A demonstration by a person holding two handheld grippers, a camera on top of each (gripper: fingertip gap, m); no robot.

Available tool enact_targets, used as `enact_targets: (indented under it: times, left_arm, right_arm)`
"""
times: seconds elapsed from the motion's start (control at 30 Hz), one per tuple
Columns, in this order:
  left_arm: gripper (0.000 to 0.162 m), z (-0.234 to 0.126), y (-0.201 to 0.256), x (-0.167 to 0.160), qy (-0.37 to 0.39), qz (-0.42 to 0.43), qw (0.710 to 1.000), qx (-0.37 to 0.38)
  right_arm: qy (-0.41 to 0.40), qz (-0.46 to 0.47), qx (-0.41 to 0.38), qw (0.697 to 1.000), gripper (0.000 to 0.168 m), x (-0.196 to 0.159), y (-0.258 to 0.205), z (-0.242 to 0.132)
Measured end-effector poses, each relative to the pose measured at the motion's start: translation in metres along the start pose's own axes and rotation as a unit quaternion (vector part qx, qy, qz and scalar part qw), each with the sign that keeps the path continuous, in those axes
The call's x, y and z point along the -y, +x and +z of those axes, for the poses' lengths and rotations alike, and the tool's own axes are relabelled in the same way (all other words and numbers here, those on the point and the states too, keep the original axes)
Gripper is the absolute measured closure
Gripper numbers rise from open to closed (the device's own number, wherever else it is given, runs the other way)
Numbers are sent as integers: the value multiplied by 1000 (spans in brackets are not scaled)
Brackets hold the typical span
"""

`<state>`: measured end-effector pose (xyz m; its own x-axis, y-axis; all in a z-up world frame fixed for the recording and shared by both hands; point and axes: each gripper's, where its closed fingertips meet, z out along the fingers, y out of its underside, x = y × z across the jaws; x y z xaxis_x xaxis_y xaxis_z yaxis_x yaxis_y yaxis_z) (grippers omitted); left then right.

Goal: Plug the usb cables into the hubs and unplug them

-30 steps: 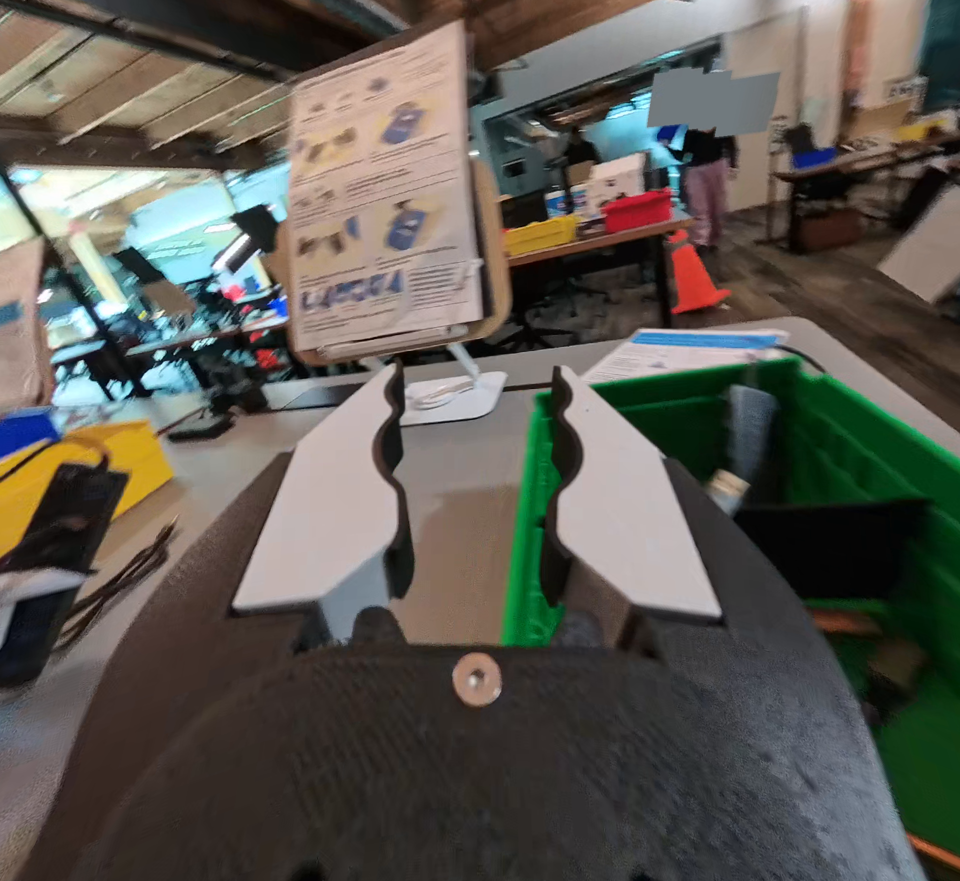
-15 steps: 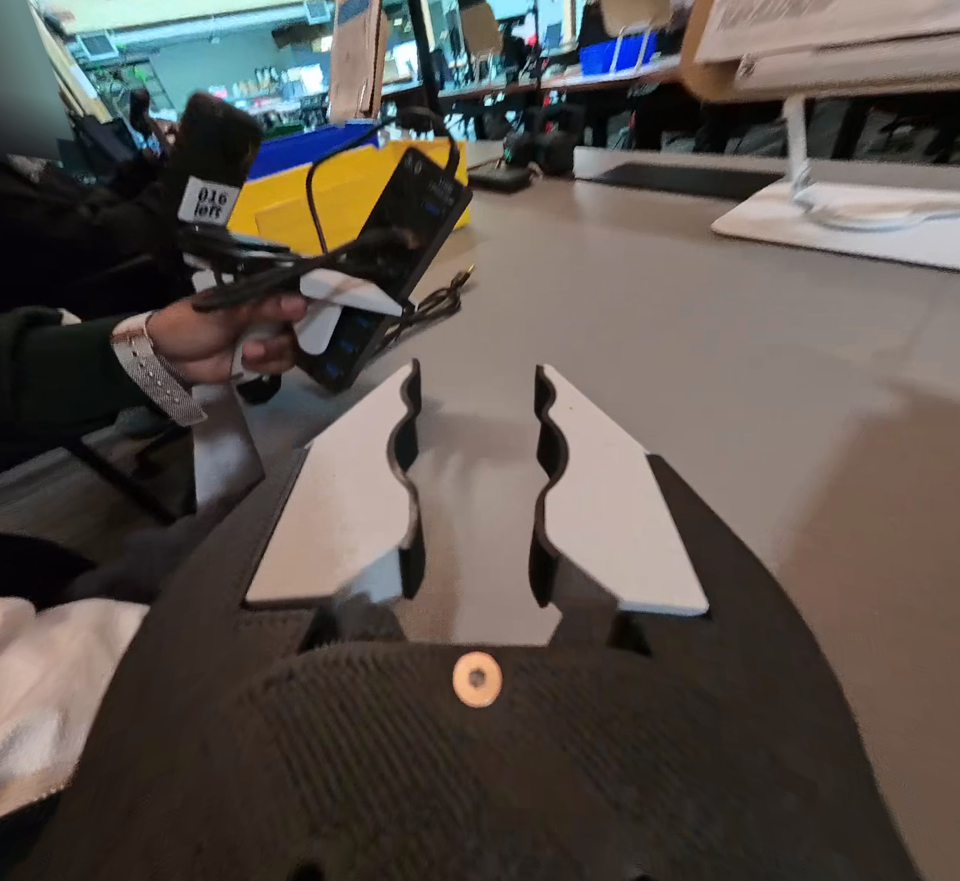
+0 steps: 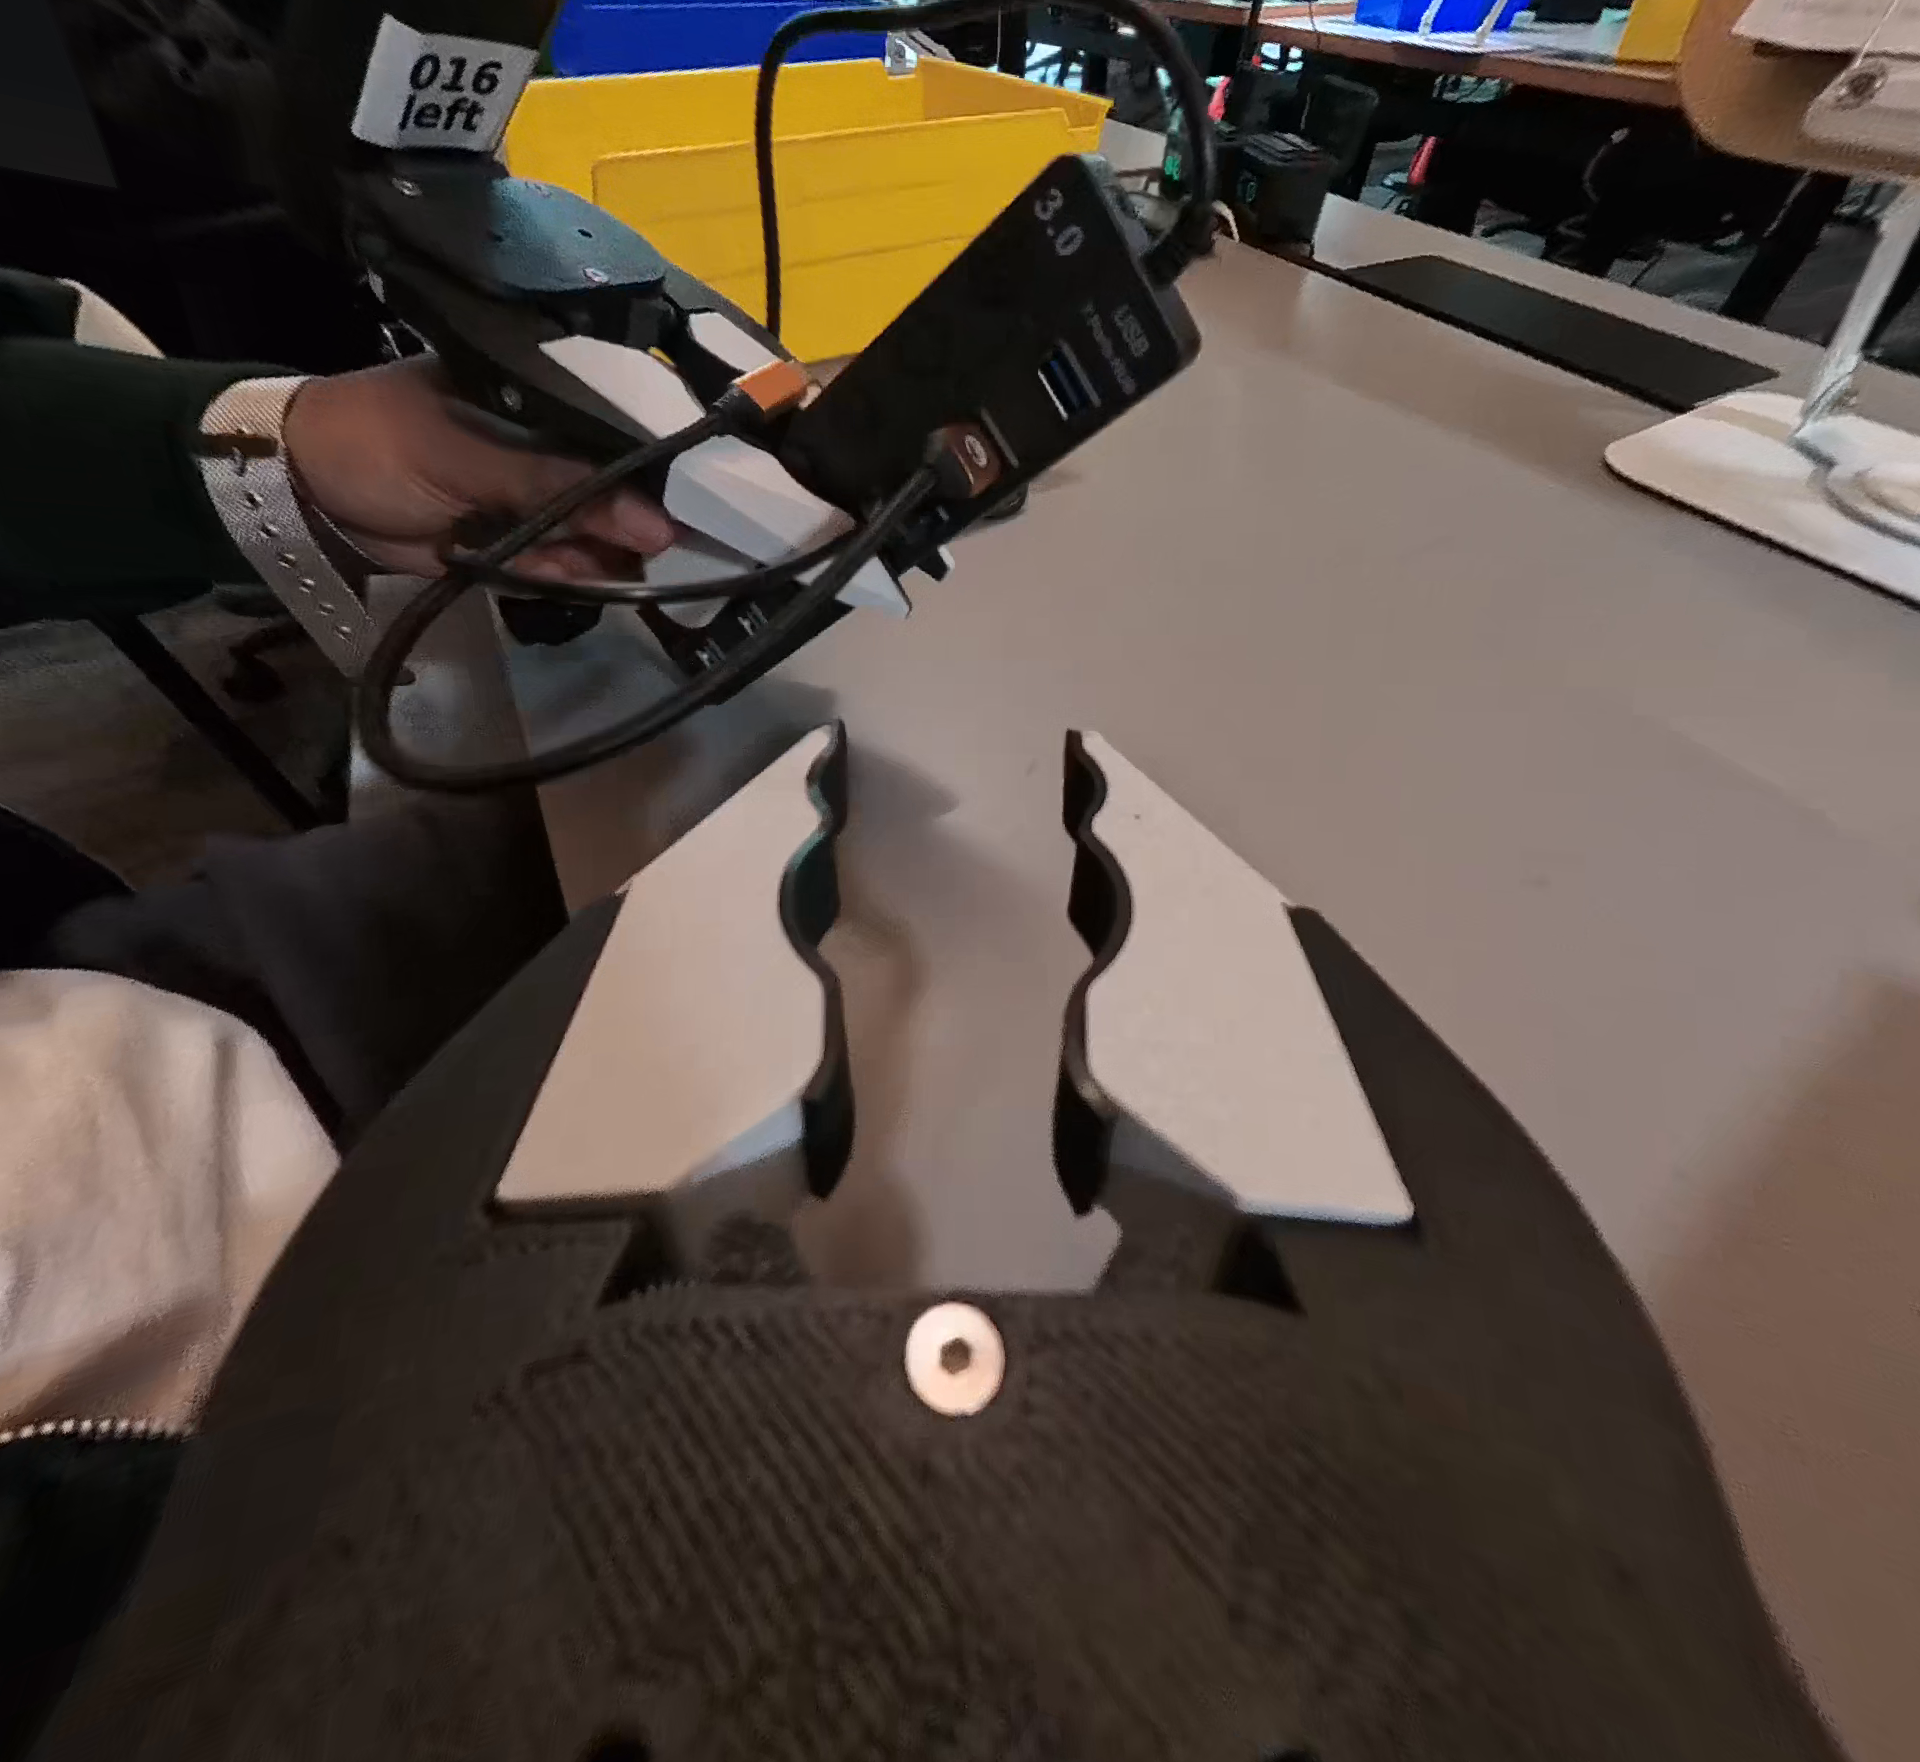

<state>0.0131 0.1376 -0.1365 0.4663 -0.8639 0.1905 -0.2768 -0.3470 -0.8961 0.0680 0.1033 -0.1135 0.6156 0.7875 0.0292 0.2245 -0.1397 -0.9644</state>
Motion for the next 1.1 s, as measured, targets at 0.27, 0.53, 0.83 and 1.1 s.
enact_targets:
  times: [0.27, 0.53, 0.83, 1.1]
  left_arm:
    - [139, 2, 57, 17, 32, -213, 955, -206]
    - [138, 6, 88, 17, 22, -298, 908, -294]
    - [139, 7, 96, 12, 6, -352, 873, -338]
    - [138, 9, 108, 6, -19, -343, 871, -351]
  right_arm:
    - [32, -210, -104, 972, 136, 21, 2, -8]
    - [89, -134, -76, 984, 126, 38, -2, -16]
    - [109, -115, -39, 987, 158, 38, -5, -21]
    - [90, -138, -29, 986, 146, 30, -11, -14]
